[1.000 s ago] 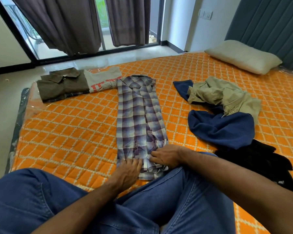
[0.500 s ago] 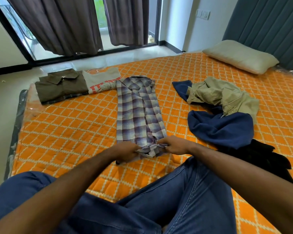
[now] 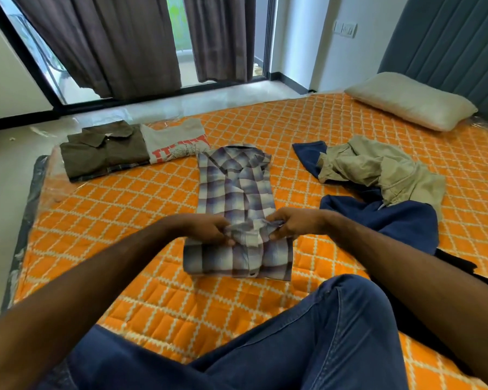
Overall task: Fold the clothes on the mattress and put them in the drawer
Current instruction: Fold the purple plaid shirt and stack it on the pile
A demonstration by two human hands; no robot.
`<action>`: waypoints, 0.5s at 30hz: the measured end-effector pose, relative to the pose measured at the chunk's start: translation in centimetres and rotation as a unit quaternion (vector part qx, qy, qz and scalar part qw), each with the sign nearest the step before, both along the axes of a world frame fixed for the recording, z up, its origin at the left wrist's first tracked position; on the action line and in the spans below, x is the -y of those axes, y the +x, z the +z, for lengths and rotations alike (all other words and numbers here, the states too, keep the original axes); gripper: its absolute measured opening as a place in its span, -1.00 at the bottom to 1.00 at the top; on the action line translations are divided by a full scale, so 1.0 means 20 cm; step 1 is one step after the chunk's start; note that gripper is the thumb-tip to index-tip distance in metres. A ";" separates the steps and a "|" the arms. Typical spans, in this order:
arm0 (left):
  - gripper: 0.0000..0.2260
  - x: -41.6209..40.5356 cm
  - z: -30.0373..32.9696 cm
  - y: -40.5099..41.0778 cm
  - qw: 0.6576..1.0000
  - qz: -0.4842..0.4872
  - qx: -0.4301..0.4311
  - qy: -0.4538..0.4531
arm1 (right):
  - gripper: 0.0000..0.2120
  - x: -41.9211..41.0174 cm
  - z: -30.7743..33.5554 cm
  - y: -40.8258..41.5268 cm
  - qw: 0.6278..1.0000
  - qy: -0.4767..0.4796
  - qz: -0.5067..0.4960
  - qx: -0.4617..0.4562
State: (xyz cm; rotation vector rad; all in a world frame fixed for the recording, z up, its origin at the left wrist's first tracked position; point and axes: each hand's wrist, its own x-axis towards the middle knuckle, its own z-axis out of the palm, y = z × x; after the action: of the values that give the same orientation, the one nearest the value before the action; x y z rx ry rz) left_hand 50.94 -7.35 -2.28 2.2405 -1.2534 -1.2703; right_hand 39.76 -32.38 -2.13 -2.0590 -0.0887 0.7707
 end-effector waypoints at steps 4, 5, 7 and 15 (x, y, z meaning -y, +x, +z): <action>-0.85 0.16 0.06 0.18 0.972 -0.019 0.232 0.025 | -0.79 0.07 0.01 0.20 0.997 -0.034 -0.061 0.024; -0.81 0.19 0.04 0.22 0.964 -0.013 0.266 0.032 | -0.77 0.07 0.01 0.25 0.995 -0.046 -0.082 0.037; -0.77 0.23 0.00 0.30 0.957 0.005 0.289 0.037 | -0.70 0.08 -0.04 0.36 0.989 -0.072 -0.119 0.053; -0.72 0.26 -0.31 0.56 0.952 0.059 0.297 0.035 | -0.65 0.13 -0.32 0.63 0.979 -0.125 -0.149 0.054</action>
State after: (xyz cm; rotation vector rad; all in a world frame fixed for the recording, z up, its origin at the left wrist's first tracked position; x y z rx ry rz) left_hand 62.07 -12.50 -8.57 2.8207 -1.2334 -0.6118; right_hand 52.37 -35.05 -8.59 -2.2823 0.2639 0.5046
